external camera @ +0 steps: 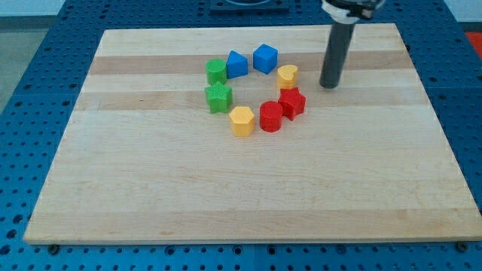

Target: Move the red star down a bit

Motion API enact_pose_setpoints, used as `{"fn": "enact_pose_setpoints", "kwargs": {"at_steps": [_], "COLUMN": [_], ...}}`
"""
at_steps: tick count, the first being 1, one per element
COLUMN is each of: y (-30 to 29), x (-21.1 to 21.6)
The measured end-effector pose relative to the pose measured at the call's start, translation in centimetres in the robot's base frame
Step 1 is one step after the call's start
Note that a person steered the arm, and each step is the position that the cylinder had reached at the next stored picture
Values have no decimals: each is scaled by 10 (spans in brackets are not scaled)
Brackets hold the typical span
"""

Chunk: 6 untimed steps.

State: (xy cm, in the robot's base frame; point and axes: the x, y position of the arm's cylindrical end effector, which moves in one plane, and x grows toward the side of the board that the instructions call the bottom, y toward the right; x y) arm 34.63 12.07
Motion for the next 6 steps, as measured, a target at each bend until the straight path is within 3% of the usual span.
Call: {"fn": "enact_pose_setpoints", "kwargs": {"at_steps": [2,3,5,6], "y": [-11,-15,-18,-45], "x": [-14,-56,-56,-31]}}
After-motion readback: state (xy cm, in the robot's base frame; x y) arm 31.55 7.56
